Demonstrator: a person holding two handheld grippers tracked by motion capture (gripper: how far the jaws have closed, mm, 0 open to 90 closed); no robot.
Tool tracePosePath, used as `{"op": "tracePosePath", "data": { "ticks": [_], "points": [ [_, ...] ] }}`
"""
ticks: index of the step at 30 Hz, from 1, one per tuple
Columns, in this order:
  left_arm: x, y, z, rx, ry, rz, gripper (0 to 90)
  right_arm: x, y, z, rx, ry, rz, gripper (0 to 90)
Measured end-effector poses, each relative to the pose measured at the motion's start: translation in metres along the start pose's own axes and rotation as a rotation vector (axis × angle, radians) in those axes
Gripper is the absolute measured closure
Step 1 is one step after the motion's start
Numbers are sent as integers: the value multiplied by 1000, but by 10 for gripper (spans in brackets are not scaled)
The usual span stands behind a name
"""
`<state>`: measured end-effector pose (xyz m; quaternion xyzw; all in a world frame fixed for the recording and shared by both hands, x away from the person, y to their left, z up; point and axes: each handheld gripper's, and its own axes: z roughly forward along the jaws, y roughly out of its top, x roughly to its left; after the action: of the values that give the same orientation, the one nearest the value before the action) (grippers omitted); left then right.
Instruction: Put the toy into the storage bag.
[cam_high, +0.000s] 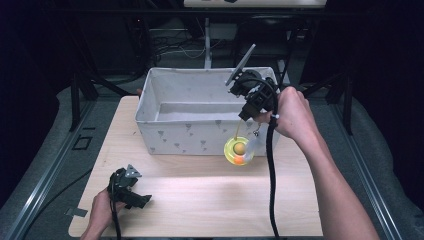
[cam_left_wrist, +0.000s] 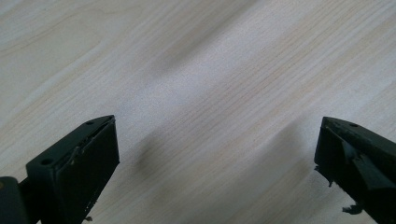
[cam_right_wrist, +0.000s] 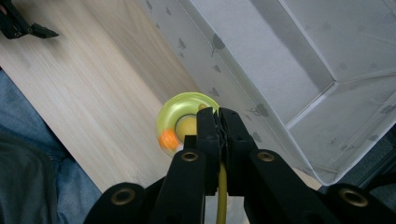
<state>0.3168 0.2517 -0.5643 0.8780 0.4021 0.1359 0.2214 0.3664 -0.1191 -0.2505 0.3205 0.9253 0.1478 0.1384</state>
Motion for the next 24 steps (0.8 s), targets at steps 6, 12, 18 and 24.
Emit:
{"op": "tracePosePath", "data": {
  "ticks": [6, 12, 18, 24],
  "points": [
    [0, 0, 0, 2, 0, 1, 1, 0, 1, -5, 3, -3, -5, 880],
    [-1, 0, 1, 3, 0, 3, 1, 0, 2, -11, 1, -10, -6, 880],
    [-1, 0, 0, -2, 1, 5, 1, -2, 2, -20, -5, -19, -4, 880],
    [-1, 0, 0, -1, 1, 4, 1, -3, 4, -27, -2, -27, -6, 880]
  ]
}}
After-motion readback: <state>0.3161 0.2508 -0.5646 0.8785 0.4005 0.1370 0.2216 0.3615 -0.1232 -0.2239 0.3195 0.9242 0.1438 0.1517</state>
